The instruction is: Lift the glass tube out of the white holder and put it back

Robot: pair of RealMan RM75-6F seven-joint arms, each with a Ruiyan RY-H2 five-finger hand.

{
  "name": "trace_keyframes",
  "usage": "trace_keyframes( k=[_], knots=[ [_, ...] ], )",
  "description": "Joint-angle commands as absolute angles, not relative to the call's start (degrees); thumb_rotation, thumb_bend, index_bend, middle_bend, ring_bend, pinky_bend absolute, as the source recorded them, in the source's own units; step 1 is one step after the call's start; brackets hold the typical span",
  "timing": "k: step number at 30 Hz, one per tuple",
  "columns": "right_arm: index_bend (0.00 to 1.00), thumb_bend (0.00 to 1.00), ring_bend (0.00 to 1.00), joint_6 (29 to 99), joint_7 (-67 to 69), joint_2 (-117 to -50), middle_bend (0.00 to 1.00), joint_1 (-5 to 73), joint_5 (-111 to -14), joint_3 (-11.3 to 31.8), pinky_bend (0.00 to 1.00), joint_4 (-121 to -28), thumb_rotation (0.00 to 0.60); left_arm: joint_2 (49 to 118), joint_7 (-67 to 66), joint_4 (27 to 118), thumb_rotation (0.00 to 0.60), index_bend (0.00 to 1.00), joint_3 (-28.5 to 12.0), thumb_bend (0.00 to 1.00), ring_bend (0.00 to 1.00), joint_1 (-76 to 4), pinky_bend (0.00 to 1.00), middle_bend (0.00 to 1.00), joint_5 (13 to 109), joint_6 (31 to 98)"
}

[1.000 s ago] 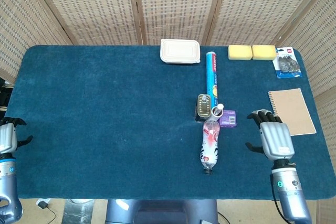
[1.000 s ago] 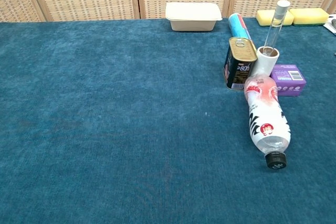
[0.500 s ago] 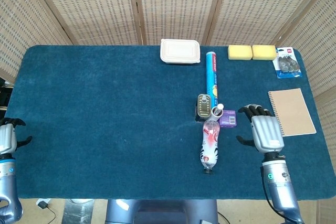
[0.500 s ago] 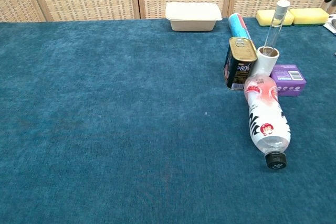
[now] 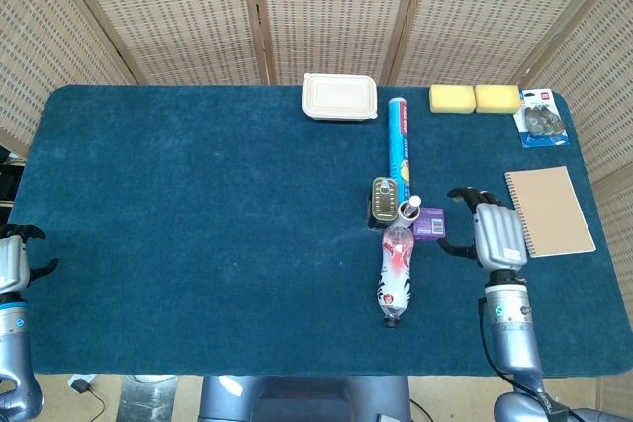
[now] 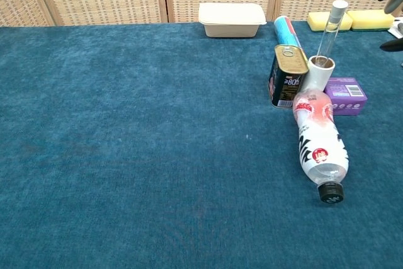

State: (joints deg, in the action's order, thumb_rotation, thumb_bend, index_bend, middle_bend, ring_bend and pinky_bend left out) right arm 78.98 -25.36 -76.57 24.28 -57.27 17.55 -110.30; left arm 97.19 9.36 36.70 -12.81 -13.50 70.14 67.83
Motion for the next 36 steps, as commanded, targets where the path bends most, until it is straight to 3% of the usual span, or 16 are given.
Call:
trace_keyframes(
  k=[1, 36],
  knots=[
    [0.31, 0.15, 0.33, 78.54, -25.05, -77.3, 0.36, 24.76, -56.23, 17.81, 0.4, -109.54, 0.6, 97.17, 9.31, 36.77, 0.6, 0.45, -12.83, 0.15, 0.23, -13.46, 0.32, 0.42, 70.11, 67.86],
    [0.33, 0.15, 0.38, 73.76, -20.35, -84.45, 0.4, 29.27, -51.3, 18.75, 0.44, -102.58, 0.6, 97.1, 9.18, 36.98, 0.6, 0.45, -12.87, 0.15, 0.23, -13.32, 0.32, 0.42, 70.06, 67.9]
  ],
)
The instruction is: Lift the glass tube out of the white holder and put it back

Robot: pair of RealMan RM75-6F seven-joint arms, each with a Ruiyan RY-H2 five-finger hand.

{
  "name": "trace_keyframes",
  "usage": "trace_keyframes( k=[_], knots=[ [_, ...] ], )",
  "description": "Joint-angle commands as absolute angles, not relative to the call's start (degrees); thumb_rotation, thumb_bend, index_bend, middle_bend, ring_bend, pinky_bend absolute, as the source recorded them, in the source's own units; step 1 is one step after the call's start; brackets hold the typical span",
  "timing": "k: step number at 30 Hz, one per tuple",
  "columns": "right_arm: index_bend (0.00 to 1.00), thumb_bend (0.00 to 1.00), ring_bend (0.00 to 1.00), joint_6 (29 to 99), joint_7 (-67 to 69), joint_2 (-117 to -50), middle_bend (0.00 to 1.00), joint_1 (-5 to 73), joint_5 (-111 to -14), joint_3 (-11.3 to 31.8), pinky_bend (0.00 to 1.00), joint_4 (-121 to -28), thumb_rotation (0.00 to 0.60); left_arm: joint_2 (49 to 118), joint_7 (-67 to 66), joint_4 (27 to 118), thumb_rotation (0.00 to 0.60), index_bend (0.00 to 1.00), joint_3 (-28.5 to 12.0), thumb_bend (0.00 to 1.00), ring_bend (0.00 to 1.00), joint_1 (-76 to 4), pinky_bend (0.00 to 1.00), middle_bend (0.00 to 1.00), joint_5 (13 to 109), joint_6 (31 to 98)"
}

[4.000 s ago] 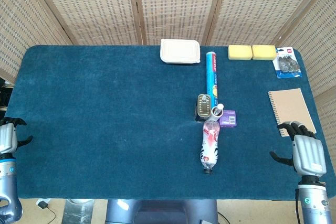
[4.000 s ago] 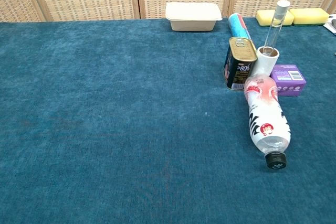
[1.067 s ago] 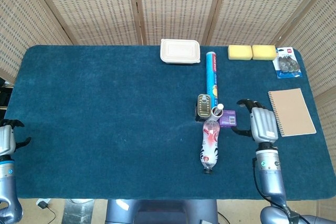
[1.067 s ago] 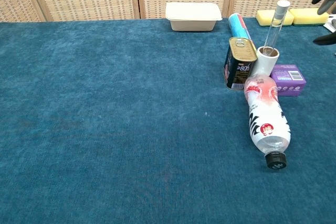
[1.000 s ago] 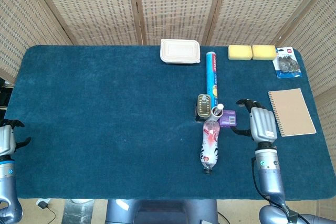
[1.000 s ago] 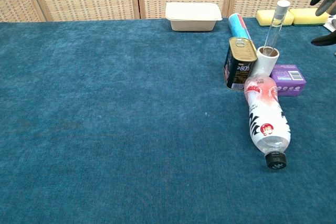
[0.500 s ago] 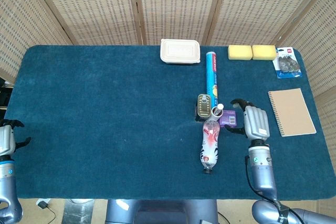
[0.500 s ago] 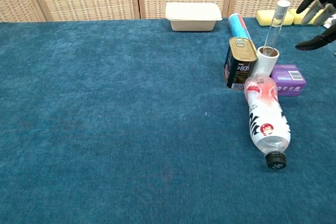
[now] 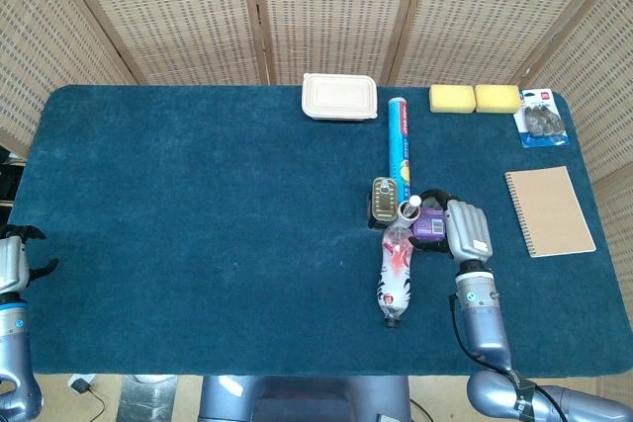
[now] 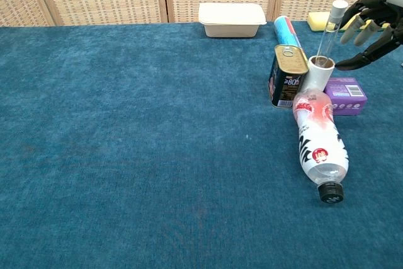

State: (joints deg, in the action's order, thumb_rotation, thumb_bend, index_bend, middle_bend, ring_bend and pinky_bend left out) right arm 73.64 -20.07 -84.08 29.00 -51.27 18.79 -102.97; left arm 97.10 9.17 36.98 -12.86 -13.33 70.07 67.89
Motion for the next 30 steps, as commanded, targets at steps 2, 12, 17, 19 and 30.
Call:
trace_keyframes(
  k=[2, 12, 17, 19, 30],
  knots=[
    [0.34, 0.15, 0.38, 73.76, -20.48, -84.8, 0.4, 29.58, -51.18, 18.87, 0.44, -102.22, 0.6, 97.1, 9.19, 36.98, 0.6, 0.45, -12.87, 0.15, 0.23, -13.31, 0.32, 0.42, 70.06, 67.91],
    [0.35, 0.15, 0.39, 73.89, -21.41, -86.38, 0.41, 31.1, -51.21, 19.28, 0.44, -100.55, 0.6, 97.16, 8.99, 37.09, 0.6, 0.45, -13.0, 0.15, 0.23, -13.08, 0.32, 0.42, 69.82, 68.1],
    [0.36, 0.15, 0.4, 73.55, -21.58, -86.75, 0.42, 31.63, -50.86, 19.42, 0.44, -100.04, 0.6, 97.16, 8.76, 37.29, 0.6, 0.45, -13.11, 0.15, 0.23, -12.82, 0.32, 0.42, 69.57, 68.27],
    [0.37, 0.15, 0.41, 73.52, -21.64, -86.88, 0.43, 31.76, -50.76, 19.42, 0.45, -99.82, 0.6, 97.16, 8.64, 37.38, 0.6, 0.45, -13.17, 0.15, 0.23, -12.73, 0.32, 0.42, 69.47, 68.35],
    [0.38, 0.15, 0.42, 72.77, -21.86, -87.39, 0.44, 32.61, -50.05, 19.5, 0.45, -98.69, 0.6, 97.04, 8.29, 37.85, 0.6, 0.45, -13.29, 0.15, 0.23, -12.46, 0.32, 0.42, 69.26, 68.58]
  ],
)
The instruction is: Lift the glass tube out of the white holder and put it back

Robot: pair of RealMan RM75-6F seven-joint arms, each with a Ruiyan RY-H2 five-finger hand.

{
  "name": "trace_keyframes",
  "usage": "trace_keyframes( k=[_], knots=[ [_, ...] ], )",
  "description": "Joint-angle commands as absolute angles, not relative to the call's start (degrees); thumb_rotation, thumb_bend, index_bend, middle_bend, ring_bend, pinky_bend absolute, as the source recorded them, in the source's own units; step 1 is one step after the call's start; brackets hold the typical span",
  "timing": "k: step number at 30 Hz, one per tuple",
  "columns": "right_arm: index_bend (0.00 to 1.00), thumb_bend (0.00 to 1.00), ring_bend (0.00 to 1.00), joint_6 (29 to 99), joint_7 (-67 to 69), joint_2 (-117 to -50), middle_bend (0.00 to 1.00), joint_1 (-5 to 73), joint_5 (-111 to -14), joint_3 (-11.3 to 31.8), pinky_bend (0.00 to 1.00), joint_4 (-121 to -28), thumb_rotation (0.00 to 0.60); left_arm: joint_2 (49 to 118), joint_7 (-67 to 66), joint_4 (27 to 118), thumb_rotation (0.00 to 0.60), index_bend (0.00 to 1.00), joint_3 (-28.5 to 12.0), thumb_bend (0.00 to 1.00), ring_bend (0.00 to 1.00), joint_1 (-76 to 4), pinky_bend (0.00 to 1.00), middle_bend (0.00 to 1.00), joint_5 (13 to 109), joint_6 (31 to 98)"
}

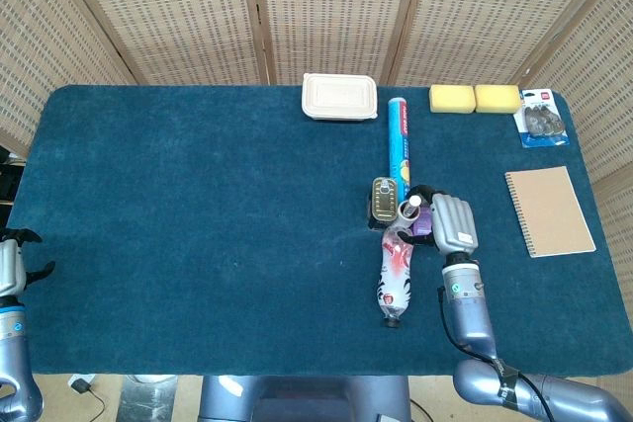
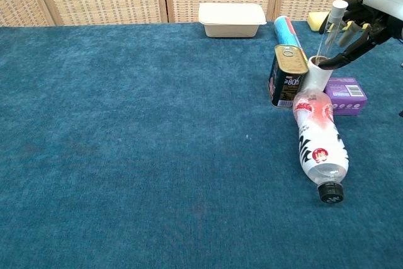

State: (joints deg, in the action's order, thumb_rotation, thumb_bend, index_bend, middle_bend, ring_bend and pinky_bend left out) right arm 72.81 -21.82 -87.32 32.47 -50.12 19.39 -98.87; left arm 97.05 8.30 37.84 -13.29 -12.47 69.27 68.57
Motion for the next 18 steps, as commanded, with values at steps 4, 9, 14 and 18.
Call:
trace_keyframes(
  k=[4, 9, 14, 18],
  knots=[
    [0.39, 0.15, 0.43, 72.64, -22.19, -87.9, 0.45, 33.16, -49.83, 19.66, 0.45, -97.79, 0.6, 97.03, 8.24, 37.89, 0.6, 0.45, -13.32, 0.15, 0.23, -12.42, 0.32, 0.42, 69.22, 68.59],
    [0.4, 0.15, 0.44, 72.45, -22.72, -88.67, 0.46, 33.89, -49.69, 19.7, 0.46, -96.8, 0.6, 97.03, 8.12, 37.94, 0.6, 0.45, -13.36, 0.15, 0.23, -12.4, 0.32, 0.42, 69.17, 68.62],
    [0.41, 0.15, 0.45, 72.37, -23.24, -89.23, 0.47, 34.5, -49.62, 19.78, 0.46, -95.93, 0.6, 97.05, 8.0, 38.0, 0.6, 0.45, -13.41, 0.15, 0.23, -12.34, 0.32, 0.42, 69.09, 68.67],
    [0.42, 0.16, 0.46, 72.3, -23.59, -89.49, 0.48, 34.88, -49.51, 19.87, 0.47, -95.29, 0.6, 97.04, 7.92, 38.06, 0.6, 0.45, -13.44, 0.15, 0.23, -12.3, 0.32, 0.42, 69.04, 68.69]
  ],
)
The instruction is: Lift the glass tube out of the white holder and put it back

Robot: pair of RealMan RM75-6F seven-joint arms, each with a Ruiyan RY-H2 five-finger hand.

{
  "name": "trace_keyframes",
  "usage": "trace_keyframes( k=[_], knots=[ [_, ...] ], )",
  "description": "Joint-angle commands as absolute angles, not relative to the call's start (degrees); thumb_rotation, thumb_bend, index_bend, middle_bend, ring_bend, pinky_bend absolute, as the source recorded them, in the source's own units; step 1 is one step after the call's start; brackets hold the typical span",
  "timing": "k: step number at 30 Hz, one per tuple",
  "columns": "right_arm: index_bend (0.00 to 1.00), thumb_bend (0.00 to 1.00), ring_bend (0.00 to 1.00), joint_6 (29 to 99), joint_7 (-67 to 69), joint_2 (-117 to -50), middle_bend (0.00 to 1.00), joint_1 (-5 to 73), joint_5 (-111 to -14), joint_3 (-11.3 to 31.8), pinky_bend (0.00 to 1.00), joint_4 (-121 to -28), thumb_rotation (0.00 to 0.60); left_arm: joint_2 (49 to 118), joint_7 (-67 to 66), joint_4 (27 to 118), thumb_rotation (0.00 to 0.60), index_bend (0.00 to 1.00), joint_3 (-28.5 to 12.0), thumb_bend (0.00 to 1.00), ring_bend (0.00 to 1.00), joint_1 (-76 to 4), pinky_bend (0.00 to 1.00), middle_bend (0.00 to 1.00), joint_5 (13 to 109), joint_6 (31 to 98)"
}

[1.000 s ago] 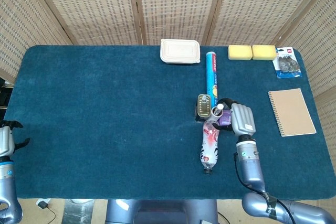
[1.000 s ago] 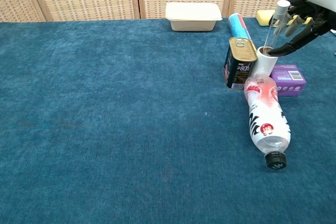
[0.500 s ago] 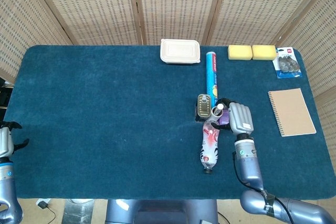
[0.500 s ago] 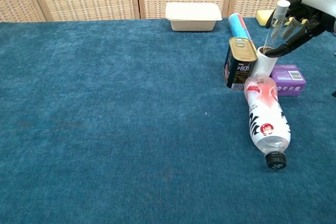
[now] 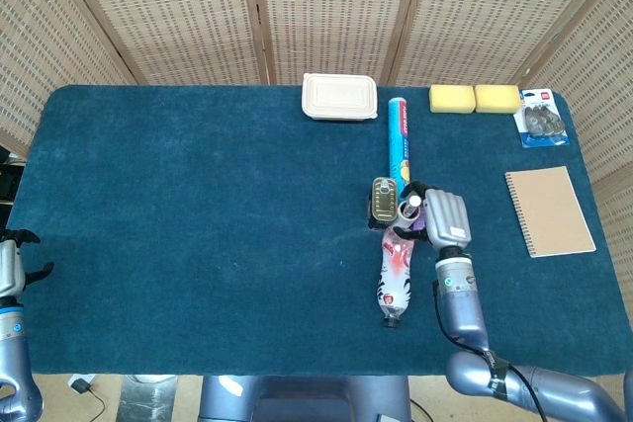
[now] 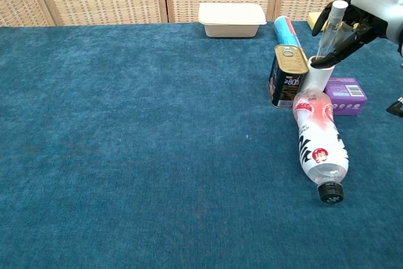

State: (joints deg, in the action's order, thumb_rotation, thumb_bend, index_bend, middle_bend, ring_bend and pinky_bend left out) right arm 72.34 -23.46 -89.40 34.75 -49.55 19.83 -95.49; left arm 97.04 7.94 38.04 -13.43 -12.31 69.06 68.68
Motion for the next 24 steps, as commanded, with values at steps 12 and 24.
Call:
trace_keyframes(
  k=[12, 24],
  knots=[
    [0.43, 0.16, 0.46, 71.57, -23.43, -89.29, 0.48, 35.59, -49.72, 20.17, 0.47, -92.63, 0.6, 97.01, 7.68, 38.21, 0.6, 0.45, -13.51, 0.15, 0.23, -12.25, 0.32, 0.42, 68.94, 68.69],
    [0.46, 0.17, 0.5, 72.26, -24.49, -89.23, 0.51, 35.67, -49.38, 20.08, 0.49, -91.26, 0.6, 97.0, 7.53, 38.29, 0.6, 0.45, -13.53, 0.15, 0.23, -12.25, 0.32, 0.42, 68.92, 68.73]
  ],
)
